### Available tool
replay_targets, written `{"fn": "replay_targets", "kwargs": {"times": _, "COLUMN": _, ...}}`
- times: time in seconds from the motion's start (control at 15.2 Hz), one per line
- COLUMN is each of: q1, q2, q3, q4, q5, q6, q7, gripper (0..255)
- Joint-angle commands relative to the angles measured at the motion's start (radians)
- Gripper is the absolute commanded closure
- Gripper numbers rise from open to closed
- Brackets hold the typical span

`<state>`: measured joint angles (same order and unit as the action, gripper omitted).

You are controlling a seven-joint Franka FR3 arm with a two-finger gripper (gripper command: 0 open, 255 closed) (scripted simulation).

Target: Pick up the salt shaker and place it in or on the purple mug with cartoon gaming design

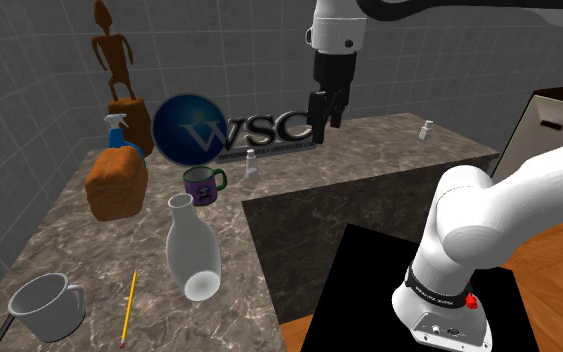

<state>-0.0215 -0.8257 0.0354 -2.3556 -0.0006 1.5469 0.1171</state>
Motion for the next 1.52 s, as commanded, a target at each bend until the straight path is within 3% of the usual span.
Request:
{"fn": "replay_targets", "kwargs": {"times": 0.0, "q1": 0.0, "q2": 0.0, "q3": 0.0, "q4": 0.0, "q5": 0.0, "q6": 0.0, "q7": 0.0, "gripper": 0}}
{"fn": "replay_targets", "kwargs": {"times": 0.79, "q1": -0.033, "q2": 0.366, "q3": -0.171, "q4": 0.091, "q5": -0.045, "q6": 0.274, "q7": -0.201, "gripper": 0}}
{"fn": "replay_targets", "kwargs": {"times": 1.45, "q1": -0.047, "q2": 0.739, "q3": -0.28, "q4": 0.317, "q5": 0.03, "q6": 0.406, "q7": -0.387, "gripper": 0}}
